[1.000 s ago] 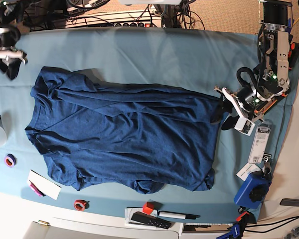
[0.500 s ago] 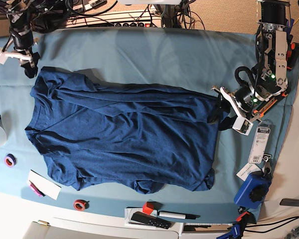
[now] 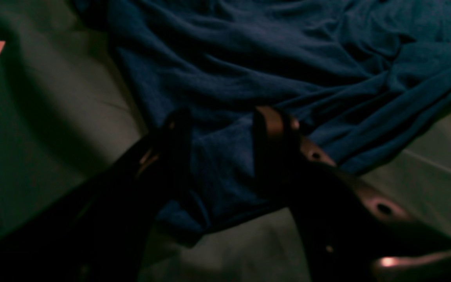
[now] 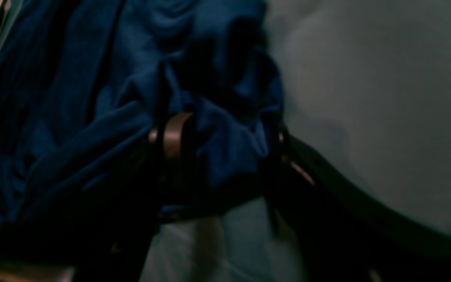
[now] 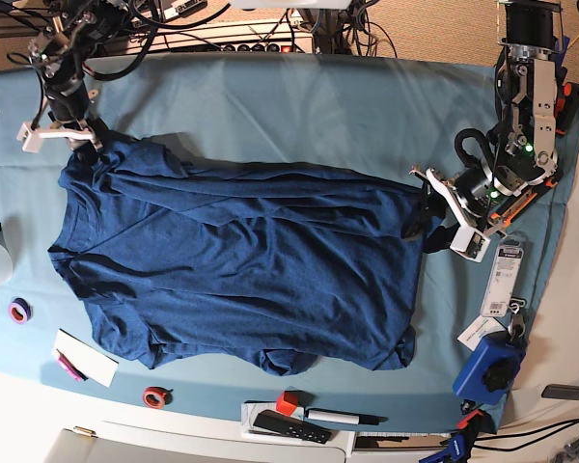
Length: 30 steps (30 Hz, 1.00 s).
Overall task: Layout the t-shirt on the table in an organized manner, then fold the t-shirt properly
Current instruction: 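Release the right gripper and move it to the shirt shoulder corner, then lift and pull the shoulder edge outward with both grippers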
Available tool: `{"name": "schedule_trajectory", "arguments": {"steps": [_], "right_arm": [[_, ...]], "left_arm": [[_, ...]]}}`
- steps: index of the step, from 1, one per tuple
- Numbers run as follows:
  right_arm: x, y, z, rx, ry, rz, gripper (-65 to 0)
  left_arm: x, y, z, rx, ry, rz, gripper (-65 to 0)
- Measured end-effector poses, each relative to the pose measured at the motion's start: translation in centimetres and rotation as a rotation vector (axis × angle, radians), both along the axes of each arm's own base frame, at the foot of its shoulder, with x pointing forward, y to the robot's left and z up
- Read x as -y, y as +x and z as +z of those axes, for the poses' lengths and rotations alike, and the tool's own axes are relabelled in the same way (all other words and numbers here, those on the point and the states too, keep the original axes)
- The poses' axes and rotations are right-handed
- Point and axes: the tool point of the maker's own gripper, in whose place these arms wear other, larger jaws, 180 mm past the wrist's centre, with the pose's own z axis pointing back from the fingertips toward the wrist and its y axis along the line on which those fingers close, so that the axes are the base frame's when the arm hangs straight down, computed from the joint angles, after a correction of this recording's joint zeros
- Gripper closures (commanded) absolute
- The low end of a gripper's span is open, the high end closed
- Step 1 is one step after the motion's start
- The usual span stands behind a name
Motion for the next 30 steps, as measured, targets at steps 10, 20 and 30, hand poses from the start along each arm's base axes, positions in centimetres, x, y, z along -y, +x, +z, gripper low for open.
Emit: {"name": "schedule_trajectory", "arguments": {"steps": [10, 20, 30], "right_arm": [[0.2, 1.6, 0.4, -0.006, -0.076, 0.017, -26.1], [0.0, 1.7, 0.4, -0.003, -0.084, 0.037, 0.0], [0.0, 1.6, 0.4, -0.006, -0.082, 0.039, 0.0]], "left_arm": [[0.0, 0.0, 0.0, 0.000, 0.000, 0.000, -26.0], [-1.3, 0.8, -0.2, -0.019, -0.002, 0.099, -30.8], [-4.0, 0.2, -2.7, -0.205, -0.108, 0.342, -35.4]]}}
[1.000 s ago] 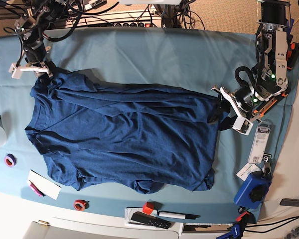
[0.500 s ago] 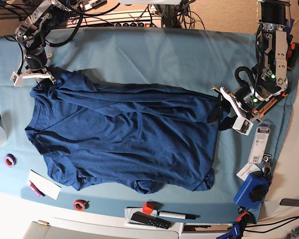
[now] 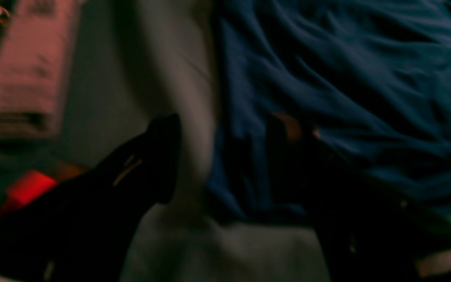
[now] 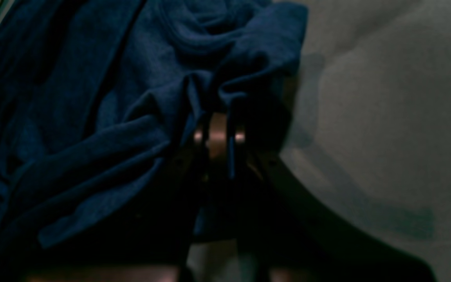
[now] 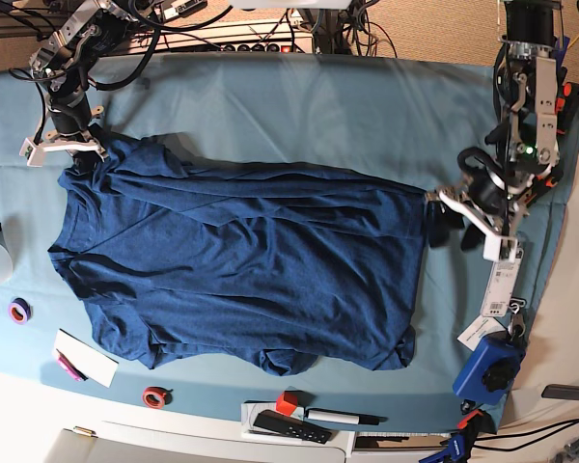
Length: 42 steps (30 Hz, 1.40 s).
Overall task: Layout the t-shirt on the table in an organized manner, then fold the t-shirt properly
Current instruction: 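Lift and pull the shoulder edge outward with both grippers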
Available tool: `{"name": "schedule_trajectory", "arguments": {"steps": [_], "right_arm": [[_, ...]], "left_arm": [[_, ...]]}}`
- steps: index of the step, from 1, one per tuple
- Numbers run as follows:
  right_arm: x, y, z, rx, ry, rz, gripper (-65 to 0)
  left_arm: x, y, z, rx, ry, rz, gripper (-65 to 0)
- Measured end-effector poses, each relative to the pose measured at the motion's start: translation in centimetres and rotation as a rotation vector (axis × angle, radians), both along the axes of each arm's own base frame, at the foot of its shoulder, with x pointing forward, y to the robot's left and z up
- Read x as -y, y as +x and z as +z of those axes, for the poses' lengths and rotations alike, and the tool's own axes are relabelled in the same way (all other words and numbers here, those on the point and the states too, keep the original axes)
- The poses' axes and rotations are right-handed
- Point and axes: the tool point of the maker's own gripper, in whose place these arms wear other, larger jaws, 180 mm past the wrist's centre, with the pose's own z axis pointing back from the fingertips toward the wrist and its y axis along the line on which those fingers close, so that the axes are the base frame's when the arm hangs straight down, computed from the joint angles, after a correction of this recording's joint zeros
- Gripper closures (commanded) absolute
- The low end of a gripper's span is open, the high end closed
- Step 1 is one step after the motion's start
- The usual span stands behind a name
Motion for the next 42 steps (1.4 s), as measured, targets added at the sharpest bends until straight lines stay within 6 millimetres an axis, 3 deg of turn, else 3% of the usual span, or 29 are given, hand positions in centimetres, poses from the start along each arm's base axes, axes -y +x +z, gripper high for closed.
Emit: {"name": "schedule_trajectory", "arguments": {"steps": [8, 13, 18, 23, 25, 28, 29, 33, 36, 42], "right_arm": [[-0.1, -0.1, -0.2, -0.012, 0.007, 0.005, 0.0], [-0.1, -0.1, -0.2, -0.012, 0.007, 0.006, 0.0], [-0.2, -0.2, -0.2, -0.015, 0.008, 0.007, 0.0], [-0.2, -0.2, -0.2, -0.016, 0.008, 0.007, 0.0], [-0.2, -0.2, -0.2, -0.016, 0.008, 0.007, 0.0], [-0.2, -0.1, -0.2, -0.016, 0.008, 0.007, 0.0], [-0.2, -0.2, -0.2, -0.016, 0.008, 0.007, 0.0], [-0.1, -0.2, -0.1, -0.040, -0.007, 0.058, 0.0], [1.3, -0.3, 0.6, -0.063, -0.044, 0.075, 0.0], [2.0, -1.6, 0.4, -0.097, -0.048, 0.089, 0.0]], "left_arm": [[-0.8, -1.8, -4.3, -0.113, -0.046, 0.031, -35.4], [0.6, -2.1, -4.5, -0.116, -0.128, -0.022, -35.4], [3.4, -2.5, -4.2, -0.105, -0.207, -0.075, -35.4], [4.3, -2.5, -4.1, -0.097, -0.225, -0.090, -35.0], [4.3, -2.5, -4.0, -0.096, -0.224, -0.090, -29.1], [4.1, -2.1, -3.7, -0.075, -0.221, -0.082, -4.1], [3.9, -1.8, -3.5, -0.056, -0.214, -0.075, 0.0], [3.7, -1.4, -3.0, -0.029, -0.208, -0.081, 0.0], [4.3, -1.9, -2.9, -0.025, -0.209, -0.136, 0.0], [3.5, -5.1, -4.1, -0.095, -0.227, -0.172, 0.0]]}}
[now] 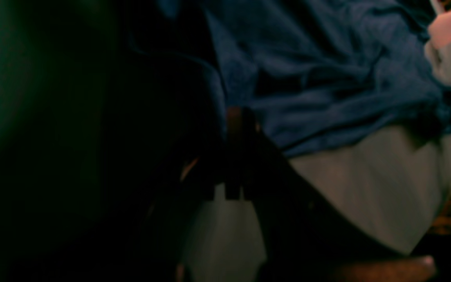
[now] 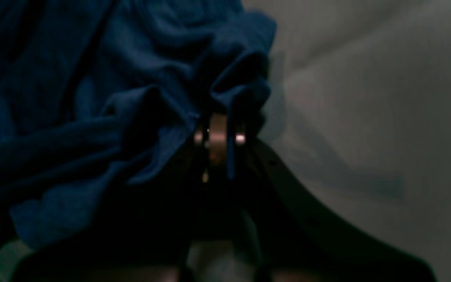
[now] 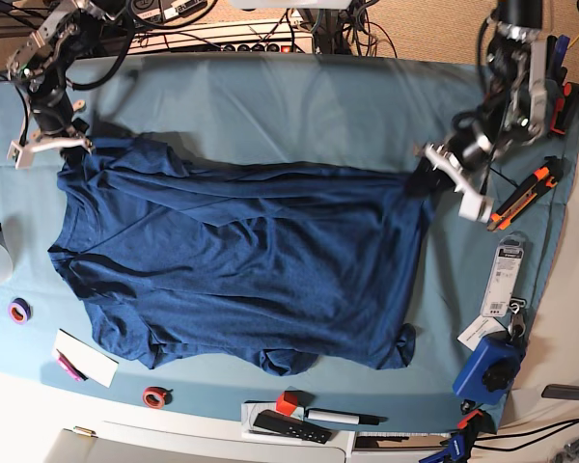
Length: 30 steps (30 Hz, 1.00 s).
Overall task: Layout the t-shirt on the table in an organized manner, then fold the t-shirt properly
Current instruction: 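Lift and pull the shoulder edge outward with both grippers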
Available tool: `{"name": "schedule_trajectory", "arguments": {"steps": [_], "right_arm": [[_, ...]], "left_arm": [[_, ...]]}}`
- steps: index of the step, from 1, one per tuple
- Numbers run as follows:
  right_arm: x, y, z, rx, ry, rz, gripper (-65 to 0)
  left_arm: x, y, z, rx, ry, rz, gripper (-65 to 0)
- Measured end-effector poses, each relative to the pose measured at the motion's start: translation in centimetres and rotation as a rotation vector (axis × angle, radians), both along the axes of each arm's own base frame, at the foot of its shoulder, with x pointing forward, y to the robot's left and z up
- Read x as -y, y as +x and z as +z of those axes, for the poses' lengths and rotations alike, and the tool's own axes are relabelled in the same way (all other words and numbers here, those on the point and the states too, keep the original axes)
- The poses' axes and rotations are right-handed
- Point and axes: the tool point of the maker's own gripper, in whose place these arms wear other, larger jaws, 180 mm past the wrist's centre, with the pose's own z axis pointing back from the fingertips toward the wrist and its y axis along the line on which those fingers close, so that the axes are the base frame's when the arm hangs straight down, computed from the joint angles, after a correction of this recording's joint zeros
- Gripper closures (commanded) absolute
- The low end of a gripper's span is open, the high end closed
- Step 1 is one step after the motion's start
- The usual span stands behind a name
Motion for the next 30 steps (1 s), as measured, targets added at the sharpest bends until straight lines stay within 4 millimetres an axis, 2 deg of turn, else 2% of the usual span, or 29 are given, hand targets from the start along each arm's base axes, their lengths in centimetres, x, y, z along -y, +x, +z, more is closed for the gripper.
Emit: {"name": "schedule_trajectory", "arguments": {"steps": [4, 9, 14, 19, 23, 30], "right_arm": [[-0.3, -0.9, 0.2, 0.015, 0.037, 0.027, 0.0], [-0.1, -2.1, 0.5, 0.027, 0.078, 0.030, 0.0], [1.7, -3.3, 1.2, 0.012, 0.059, 0.008, 0.0], [2.8, -4.3, 2.0, -0.010, 0.043, 0.036, 0.0], [3.0, -5.8, 1.8, -0.041, 0.049, 0.040, 0.0], [3.6, -7.8, 2.0, -0.059, 0.066, 0.028, 0.0]], "left_arm": [[-0.5, -1.2, 1.8, 0.032, -0.069, 0.006, 0.0], [-2.1, -3.0, 3.1, 0.032, -0.082, 0.018, 0.0], [-2.5, -4.5, 4.5, 0.058, -0.084, 0.001, 0.0], [-2.5, -6.8, 3.5, -0.008, -0.092, 0.000, 0.0], [-2.1, -8.4, 3.1, -0.034, -0.107, -0.028, 0.0], [-2.0, -10.3, 2.3, -0.086, -0.119, -0.027, 0.0]]}}
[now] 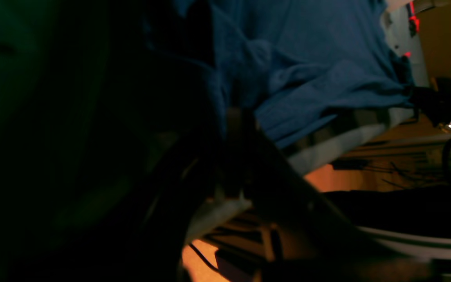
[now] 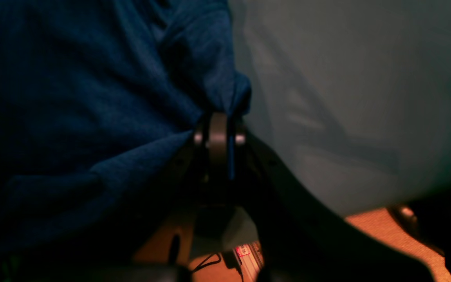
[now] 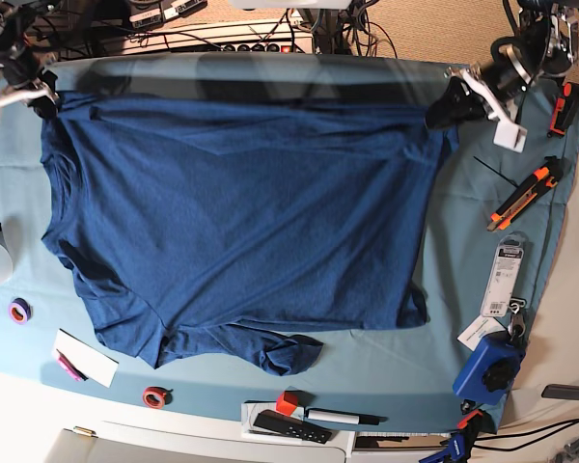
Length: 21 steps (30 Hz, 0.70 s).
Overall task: Layout the t-shirt on the table in an organized manner, then fold the t-shirt properly
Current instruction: 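Lift and pull the shoulder edge outward with both grippers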
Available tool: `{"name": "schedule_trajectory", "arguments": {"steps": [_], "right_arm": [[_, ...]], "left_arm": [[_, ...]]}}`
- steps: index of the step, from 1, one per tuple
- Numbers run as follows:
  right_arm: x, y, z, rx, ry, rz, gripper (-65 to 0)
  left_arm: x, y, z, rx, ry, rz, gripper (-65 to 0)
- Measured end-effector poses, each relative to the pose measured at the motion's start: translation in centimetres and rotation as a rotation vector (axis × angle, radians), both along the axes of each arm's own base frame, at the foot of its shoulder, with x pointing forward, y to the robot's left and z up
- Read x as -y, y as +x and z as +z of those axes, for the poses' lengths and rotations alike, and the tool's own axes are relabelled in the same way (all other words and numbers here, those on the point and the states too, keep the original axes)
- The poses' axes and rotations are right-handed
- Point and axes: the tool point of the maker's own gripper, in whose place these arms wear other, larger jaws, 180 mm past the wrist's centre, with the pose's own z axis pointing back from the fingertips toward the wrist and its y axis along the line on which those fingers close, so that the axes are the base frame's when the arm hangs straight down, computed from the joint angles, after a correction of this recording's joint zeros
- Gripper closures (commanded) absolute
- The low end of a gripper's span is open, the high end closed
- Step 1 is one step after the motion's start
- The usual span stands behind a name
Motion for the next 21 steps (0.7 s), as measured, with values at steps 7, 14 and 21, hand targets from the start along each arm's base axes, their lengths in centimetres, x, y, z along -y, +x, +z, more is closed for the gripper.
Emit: {"name": "schedule_trajectory", "arguments": {"steps": [7, 14, 21], "right_arm": [[1.1, -1.0, 0.9, 0.022, -0.006, -0.032, 0.0], [1.2, -1.0, 1.0, 0.021, -0.011, -0.030, 0.0], [1.0, -1.1, 0.9, 0.008, -0.035, 0.014, -26.9]], "left_arm": [[0.1, -1.2, -0.5, -0.037, -0.008, -0.004, 0.0], [0.1, -1.3, -0.5, -0.035, -0.012, 0.002, 0.0], [0.0, -1.4, -0.7, -0.039, 0.007, -0.003, -32.3]]}}
